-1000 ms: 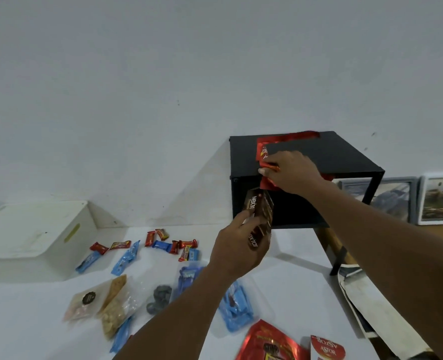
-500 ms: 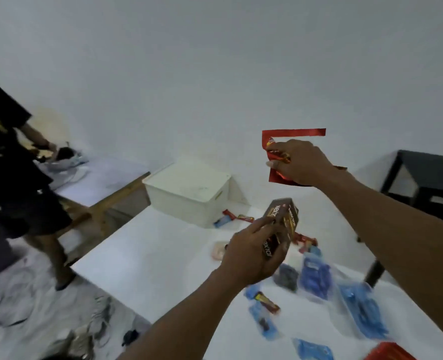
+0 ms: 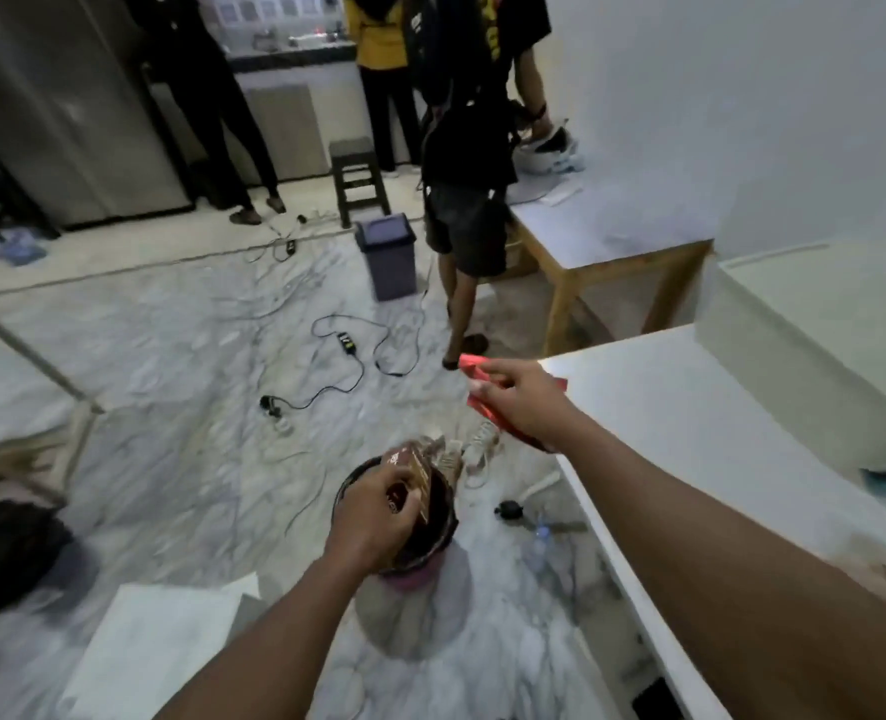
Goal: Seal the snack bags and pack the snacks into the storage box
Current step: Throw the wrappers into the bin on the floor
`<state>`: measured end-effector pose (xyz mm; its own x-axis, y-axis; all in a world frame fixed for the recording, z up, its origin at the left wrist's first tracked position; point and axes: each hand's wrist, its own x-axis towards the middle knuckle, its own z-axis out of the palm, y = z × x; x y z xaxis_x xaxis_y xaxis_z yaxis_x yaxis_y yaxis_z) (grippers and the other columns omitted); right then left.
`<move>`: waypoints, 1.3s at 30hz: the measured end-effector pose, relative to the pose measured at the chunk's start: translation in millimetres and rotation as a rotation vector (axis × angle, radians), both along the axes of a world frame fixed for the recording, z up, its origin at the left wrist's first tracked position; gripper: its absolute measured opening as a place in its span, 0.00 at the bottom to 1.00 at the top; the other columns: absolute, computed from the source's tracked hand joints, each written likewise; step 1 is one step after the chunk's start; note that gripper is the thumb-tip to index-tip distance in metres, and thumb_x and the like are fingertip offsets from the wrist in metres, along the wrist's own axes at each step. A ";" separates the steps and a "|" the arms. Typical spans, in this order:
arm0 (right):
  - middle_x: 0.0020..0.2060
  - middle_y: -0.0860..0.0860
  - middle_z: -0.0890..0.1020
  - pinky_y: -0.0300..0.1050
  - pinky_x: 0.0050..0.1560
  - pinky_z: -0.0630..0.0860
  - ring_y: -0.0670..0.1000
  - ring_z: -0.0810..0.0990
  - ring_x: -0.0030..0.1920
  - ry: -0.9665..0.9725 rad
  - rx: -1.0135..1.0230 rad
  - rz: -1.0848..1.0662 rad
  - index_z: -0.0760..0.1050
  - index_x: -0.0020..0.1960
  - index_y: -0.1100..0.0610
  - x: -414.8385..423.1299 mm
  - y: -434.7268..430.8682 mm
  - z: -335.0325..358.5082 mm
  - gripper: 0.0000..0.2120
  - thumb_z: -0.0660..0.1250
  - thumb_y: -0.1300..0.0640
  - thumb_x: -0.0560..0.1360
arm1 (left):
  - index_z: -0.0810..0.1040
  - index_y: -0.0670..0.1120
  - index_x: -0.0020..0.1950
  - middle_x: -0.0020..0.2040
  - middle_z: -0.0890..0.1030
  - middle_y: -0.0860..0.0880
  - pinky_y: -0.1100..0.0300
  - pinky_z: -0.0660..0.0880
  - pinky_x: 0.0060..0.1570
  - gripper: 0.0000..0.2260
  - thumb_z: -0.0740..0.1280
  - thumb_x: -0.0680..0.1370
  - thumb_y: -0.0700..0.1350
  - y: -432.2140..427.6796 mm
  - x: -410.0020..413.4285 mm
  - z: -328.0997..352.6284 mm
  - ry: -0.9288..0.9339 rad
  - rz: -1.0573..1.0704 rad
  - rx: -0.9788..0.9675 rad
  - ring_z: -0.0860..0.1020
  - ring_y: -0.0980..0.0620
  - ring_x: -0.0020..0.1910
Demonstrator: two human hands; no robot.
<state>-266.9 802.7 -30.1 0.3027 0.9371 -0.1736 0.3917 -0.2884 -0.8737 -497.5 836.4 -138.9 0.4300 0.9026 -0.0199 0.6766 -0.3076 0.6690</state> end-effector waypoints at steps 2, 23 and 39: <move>0.44 0.52 0.84 0.30 0.39 0.75 0.37 0.83 0.36 0.202 -0.072 0.036 0.81 0.61 0.58 -23.7 20.6 -61.4 0.12 0.69 0.59 0.78 | 0.81 0.56 0.54 0.57 0.82 0.54 0.57 0.77 0.52 0.09 0.70 0.74 0.51 4.2 -19.2 -33.3 0.065 0.057 -0.081 0.81 0.52 0.55; 0.48 0.51 0.84 0.46 0.41 0.79 0.52 0.83 0.47 0.639 -0.699 -0.254 0.80 0.59 0.51 -96.2 272.5 -614.3 0.24 0.61 0.34 0.77 | 0.72 0.58 0.71 0.73 0.72 0.53 0.50 0.69 0.69 0.21 0.64 0.78 0.50 235.1 -28.8 -479.5 0.205 0.126 -0.559 0.71 0.50 0.71; 0.51 0.50 0.81 0.43 0.50 0.74 0.51 0.79 0.50 0.135 -0.515 -0.304 0.78 0.61 0.54 25.5 85.8 -246.3 0.13 0.66 0.52 0.78 | 0.74 0.49 0.70 0.63 0.80 0.46 0.52 0.74 0.60 0.19 0.62 0.79 0.50 162.0 130.3 -142.9 0.342 -0.516 -0.379 0.77 0.43 0.63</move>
